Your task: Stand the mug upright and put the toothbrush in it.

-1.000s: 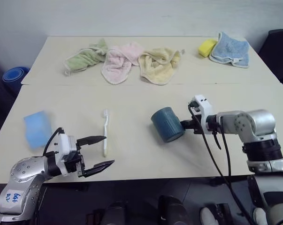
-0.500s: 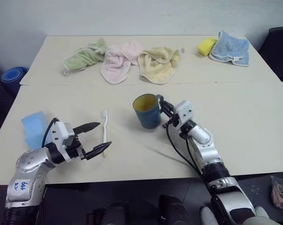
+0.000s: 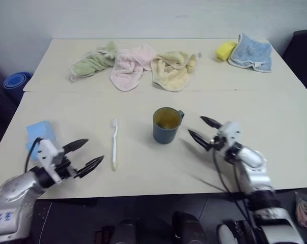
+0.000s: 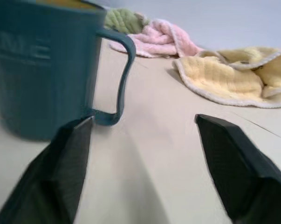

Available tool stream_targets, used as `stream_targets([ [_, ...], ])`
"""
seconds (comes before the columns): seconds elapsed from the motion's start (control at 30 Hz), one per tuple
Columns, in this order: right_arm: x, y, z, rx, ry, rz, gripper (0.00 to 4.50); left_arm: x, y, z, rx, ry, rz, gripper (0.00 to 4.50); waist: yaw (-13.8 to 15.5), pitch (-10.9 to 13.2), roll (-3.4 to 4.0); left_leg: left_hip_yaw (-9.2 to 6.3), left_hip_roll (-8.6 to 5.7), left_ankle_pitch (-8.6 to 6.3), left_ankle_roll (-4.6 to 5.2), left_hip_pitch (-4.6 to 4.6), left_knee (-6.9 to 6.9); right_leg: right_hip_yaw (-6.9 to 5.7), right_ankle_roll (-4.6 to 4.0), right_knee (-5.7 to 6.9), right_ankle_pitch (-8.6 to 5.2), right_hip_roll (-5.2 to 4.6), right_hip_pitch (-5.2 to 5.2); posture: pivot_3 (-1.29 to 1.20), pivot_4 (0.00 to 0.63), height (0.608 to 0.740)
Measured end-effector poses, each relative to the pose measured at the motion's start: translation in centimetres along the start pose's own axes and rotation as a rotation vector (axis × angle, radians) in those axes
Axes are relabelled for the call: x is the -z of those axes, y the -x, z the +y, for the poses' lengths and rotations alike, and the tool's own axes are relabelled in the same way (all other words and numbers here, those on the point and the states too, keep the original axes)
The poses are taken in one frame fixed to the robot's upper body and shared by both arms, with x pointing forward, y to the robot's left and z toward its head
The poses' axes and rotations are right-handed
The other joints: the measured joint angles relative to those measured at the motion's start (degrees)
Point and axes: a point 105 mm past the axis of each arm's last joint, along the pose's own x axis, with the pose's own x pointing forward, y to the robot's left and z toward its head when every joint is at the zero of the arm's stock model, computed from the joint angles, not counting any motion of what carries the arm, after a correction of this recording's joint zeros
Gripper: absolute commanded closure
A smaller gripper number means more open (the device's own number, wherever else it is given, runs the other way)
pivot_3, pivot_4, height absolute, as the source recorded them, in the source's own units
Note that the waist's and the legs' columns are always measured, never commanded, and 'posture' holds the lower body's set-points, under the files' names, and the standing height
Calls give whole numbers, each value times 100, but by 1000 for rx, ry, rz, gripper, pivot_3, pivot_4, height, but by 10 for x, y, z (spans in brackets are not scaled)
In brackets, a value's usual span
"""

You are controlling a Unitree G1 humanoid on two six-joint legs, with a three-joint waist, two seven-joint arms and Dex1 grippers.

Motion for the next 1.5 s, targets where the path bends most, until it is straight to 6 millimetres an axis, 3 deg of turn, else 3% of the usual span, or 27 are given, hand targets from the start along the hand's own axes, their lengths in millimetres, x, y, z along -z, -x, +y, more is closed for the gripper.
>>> stream_targets([
  [0.17,-20,42,28,-224,-22,7,9,22,51,-4,-160,76,137,0,11,1,-1,9,5,-2,4,9,2,3,0,-38,0,1,26,0,150,740],
  [0.23,-22,58,30,-247,-15,29,9,32,74,0,-259,126,198,0,21,1,-2,11,5,-3,5,10,3,3,0,-42,0,2,29,0,150,740],
  [0.37,-28,66,25,-244,54,19,9,30,83,0,-301,183,238,0,133,1,-2,5,2,-4,7,12,10,22,-4,-47,-2,0,28,0,150,740],
  [0.43,-29,67,21,-232,87,26,9,21,72,-2,-270,228,252,0,197,1,-2,-9,-3,-4,8,9,16,33,-4,-43,-2,-1,28,0,150,740],
  [0.6,-32,64,17,-238,113,13,9,-43,-6,-1,-106,178,156,0,308,0,3,-61,-21,-3,8,9,41,64,-3,-4,-2,-2,34,0,150,740],
  [0.67,-32,64,17,-243,107,14,9,-57,-27,-3,-79,186,151,0,270,-1,5,-60,-22,-3,9,12,36,64,-1,2,0,-1,29,0,150,740],
  [0.8,-30,62,19,-256,93,13,9,-53,-73,-13,-27,244,299,0,196,-1,6,-50,-25,-3,8,19,17,59,0,18,0,3,19,0,150,740],
  [0.97,-29,61,23,-263,75,0,9,-43,-113,-21,-46,290,423,0,153,-1,4,-31,-27,0,3,9,23,41,1,20,1,4,22,0,150,740],
  [1.07,-28,61,24,-258,63,-8,9,-37,-128,-25,-66,197,504,0,140,0,4,-29,-27,1,1,9,21,40,1,18,1,5,20,0,150,740],
  [1.13,-27,61,25,-254,58,-12,0,-36,-135,-26,-84,98,538,373,141,-3,9,-25,-27,2,-1,12,18,45,1,16,1,4,21,0,150,740],
  [1.27,-26,62,26,-224,41,-31,0,-34,-144,-34,-78,78,533,1433,217,-5,12,-31,-26,3,-3,17,31,53,1,15,1,4,30,0,150,740],
  [1.4,-25,66,30,-191,31,-26,0,-27,-141,-32,-48,70,554,2321,266,-17,32,-23,-26,3,-3,36,23,59,1,12,0,4,42,0,150,740],
  [1.5,-23,69,31,-181,23,-18,0,-26,-141,-28,-44,72,546,2983,270,-18,33,-13,-23,3,-3,101,-3,57,1,-25,0,9,109,0,150,740],
])
